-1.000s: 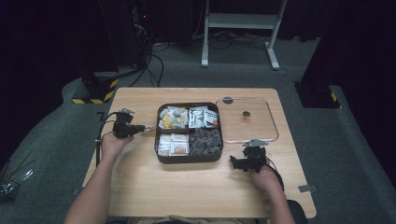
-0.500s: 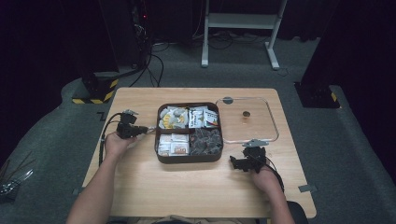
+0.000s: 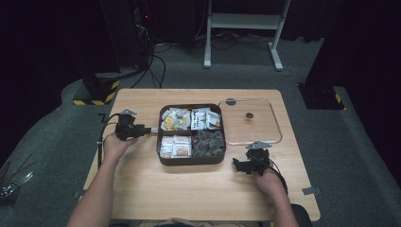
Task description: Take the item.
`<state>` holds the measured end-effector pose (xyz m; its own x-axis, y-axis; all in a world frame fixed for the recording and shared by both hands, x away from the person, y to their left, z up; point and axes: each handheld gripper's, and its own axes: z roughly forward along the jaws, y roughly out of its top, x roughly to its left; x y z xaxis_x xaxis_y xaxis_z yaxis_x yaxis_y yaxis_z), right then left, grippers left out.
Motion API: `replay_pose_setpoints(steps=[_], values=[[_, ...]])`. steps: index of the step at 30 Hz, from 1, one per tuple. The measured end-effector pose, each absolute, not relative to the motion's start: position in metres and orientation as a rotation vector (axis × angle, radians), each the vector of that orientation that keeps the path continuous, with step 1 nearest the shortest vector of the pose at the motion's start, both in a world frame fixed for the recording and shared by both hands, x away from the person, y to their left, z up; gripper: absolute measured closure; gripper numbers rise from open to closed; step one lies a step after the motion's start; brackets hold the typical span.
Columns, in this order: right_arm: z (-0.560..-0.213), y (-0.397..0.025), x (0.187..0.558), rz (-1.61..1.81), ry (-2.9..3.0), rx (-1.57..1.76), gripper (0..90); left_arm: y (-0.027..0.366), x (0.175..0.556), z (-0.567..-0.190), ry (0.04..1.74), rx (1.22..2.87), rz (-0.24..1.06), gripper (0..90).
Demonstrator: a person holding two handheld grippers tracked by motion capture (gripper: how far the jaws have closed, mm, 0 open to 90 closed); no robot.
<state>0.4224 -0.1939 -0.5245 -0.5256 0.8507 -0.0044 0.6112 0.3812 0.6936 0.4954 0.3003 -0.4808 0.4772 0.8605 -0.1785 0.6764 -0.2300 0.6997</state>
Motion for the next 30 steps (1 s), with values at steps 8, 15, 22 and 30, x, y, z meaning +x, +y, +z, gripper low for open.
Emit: replay_pose_setpoints(steps=[8,15,22,30], values=[[-0.524,-0.194,0.422,0.919,2.286,1.272,7.8,0.308,0.481,-0.474,1.265,1.948,0.314,45.7],[-0.524,-0.194,0.423,0.921,2.289,1.269,7.8,0.314,0.469,-0.473,1.285,1.935,0.347,42.4],[-0.524,-0.194,0.424,0.924,2.29,1.268,7.8,0.323,0.462,-0.477,1.307,1.92,0.386,33.3],[-0.524,-0.194,0.424,0.924,2.291,1.268,7.8,0.341,0.458,-0.487,1.338,1.917,0.408,30.2]])
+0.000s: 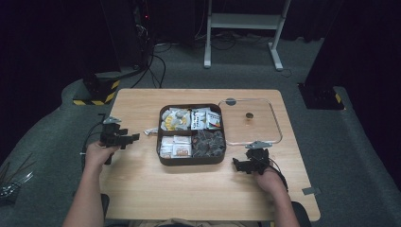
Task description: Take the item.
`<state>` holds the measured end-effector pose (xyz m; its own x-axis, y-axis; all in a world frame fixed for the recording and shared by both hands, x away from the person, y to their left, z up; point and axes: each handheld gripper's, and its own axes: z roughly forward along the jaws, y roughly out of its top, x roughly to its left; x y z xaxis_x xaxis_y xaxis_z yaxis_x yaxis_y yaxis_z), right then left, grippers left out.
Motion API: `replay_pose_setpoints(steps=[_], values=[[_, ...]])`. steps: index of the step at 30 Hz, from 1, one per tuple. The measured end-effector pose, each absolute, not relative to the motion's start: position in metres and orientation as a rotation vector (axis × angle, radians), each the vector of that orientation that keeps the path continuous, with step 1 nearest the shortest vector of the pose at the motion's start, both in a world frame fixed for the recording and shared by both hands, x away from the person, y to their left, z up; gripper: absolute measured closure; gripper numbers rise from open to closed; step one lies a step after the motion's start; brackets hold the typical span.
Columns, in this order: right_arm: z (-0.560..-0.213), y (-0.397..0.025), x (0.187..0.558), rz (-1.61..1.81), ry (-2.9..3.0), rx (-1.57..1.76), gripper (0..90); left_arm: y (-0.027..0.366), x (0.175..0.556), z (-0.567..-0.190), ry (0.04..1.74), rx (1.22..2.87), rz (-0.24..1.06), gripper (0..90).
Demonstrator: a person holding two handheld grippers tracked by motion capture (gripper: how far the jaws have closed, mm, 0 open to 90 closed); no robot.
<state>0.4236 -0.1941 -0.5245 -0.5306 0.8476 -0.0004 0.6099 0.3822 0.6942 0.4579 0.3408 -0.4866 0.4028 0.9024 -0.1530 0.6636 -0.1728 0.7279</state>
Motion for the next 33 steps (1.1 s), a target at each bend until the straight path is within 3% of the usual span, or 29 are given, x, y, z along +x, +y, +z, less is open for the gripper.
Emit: replay_pose_setpoints(steps=[20,28,33], values=[[-0.525,-0.194,0.424,0.92,2.291,1.265,7.7,0.37,0.463,-0.519,1.422,1.965,0.478,26.1],[-0.525,-0.194,0.424,0.921,2.292,1.262,7.7,0.37,0.464,-0.529,1.319,1.975,0.57,18.1],[-0.525,-0.194,0.424,0.922,2.291,1.265,7.8,0.368,0.464,-0.529,1.338,1.976,0.587,17.6]])
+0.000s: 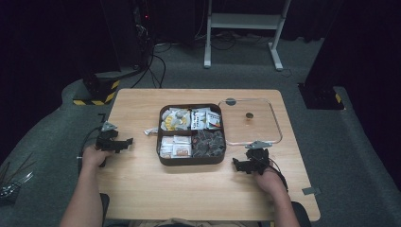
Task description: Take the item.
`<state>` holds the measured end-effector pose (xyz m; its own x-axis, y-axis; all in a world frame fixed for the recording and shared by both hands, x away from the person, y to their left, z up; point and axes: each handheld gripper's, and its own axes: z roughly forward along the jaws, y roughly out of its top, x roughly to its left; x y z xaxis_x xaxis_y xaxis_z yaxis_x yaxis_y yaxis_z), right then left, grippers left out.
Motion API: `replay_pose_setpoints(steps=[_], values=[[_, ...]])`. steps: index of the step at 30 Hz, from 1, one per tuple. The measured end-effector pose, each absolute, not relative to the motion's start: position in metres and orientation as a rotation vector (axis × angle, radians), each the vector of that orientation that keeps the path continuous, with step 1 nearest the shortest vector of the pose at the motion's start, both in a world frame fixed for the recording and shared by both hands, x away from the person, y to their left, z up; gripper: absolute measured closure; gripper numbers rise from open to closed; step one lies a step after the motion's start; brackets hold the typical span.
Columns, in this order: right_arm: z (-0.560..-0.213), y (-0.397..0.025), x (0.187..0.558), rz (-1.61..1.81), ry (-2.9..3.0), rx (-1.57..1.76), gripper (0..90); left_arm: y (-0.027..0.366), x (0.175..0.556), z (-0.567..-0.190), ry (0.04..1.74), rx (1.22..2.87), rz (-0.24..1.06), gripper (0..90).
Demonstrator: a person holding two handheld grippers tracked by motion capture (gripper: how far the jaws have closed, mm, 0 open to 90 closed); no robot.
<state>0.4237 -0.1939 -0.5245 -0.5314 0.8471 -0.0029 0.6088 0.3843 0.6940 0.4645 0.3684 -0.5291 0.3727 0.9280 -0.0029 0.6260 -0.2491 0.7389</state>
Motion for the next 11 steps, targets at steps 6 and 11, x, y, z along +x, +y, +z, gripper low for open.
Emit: replay_pose_setpoints(steps=[6,11], values=[[-0.5245,-0.194,0.4238,0.924,2.291,1.266,7.8,0.3646,0.4658,-0.5291,1.401,1.953,0.616,14.7],[-0.5245,-0.1941,0.4238,0.925,2.291,1.267,7.8,0.3633,0.4662,-0.5291,1.421,1.949,0.62,13.8]])
